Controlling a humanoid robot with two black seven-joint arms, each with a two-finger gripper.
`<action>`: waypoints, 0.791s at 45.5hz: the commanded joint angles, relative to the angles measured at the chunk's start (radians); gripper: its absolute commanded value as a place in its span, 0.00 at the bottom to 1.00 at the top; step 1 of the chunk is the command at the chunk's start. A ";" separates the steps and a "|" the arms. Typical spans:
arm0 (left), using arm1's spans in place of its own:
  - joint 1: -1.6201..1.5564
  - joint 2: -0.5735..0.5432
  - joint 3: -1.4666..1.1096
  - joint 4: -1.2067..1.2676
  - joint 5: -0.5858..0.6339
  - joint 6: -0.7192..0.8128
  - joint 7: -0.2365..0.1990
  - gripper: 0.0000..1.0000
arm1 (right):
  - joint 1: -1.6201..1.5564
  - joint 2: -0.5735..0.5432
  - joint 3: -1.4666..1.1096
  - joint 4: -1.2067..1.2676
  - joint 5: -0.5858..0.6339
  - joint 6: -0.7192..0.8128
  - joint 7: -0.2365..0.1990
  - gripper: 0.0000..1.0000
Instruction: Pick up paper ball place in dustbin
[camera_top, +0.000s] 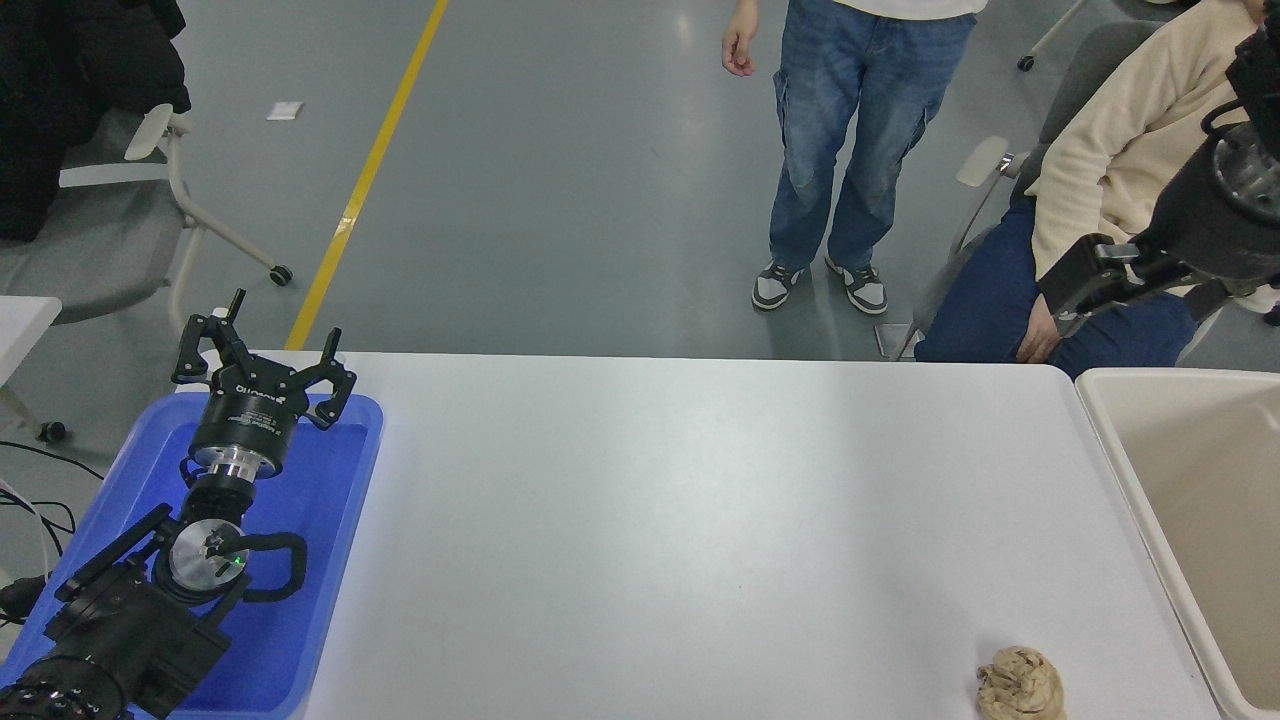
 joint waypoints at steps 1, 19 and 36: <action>0.000 0.000 0.001 0.000 -0.001 0.000 0.000 1.00 | -0.027 -0.004 -0.012 0.002 0.019 0.000 0.000 1.00; 0.000 0.000 0.001 0.001 0.001 0.002 0.000 1.00 | -0.308 -0.038 0.049 0.002 0.077 0.000 -0.002 1.00; 0.000 0.000 0.001 0.000 -0.001 0.002 0.000 1.00 | -0.596 -0.026 0.126 0.000 0.049 -0.101 -0.009 0.97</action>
